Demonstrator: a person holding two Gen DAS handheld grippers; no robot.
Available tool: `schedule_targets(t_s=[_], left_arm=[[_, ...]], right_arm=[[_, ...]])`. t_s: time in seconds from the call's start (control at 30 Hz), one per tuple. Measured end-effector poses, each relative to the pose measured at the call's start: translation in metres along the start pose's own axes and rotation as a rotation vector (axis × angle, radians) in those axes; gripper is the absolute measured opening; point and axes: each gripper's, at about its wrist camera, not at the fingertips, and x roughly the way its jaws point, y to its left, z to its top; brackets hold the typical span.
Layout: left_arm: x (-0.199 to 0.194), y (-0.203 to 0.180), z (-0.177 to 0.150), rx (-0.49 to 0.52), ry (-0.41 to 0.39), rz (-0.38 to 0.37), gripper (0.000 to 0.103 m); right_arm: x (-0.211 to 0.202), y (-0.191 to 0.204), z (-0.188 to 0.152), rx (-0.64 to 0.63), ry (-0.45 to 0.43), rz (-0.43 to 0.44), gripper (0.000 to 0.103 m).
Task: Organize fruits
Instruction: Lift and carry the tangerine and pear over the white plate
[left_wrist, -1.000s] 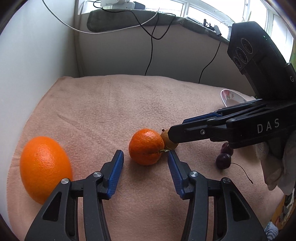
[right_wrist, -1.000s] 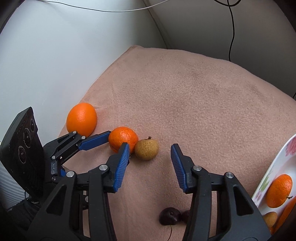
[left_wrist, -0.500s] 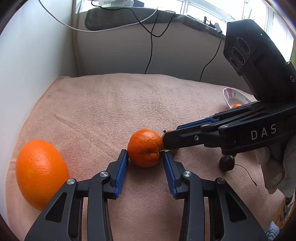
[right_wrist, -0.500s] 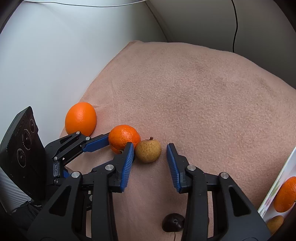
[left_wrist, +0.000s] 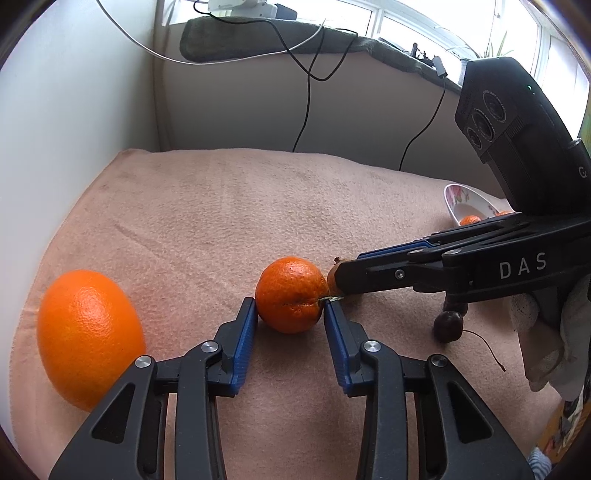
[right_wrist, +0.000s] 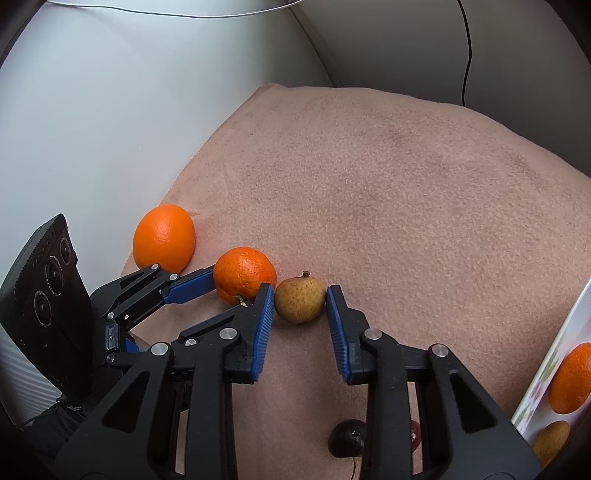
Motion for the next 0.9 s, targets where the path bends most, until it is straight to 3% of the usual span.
schedule_targets(t_s=[0.47,0.9], left_arm=[[-0.015,0.001,-0.001,-0.039,-0.03,-0.021,0.035],[-0.022,-0.043,0.029,0.002,-0.083,-0.117,0.035]], right_arm=[[-0.035,-0.005,-0.004,0.016,-0.069,0.008,0.031],[-0.134,-0.043,-0.016,0.039,-0.237,-0.096,0.031]])
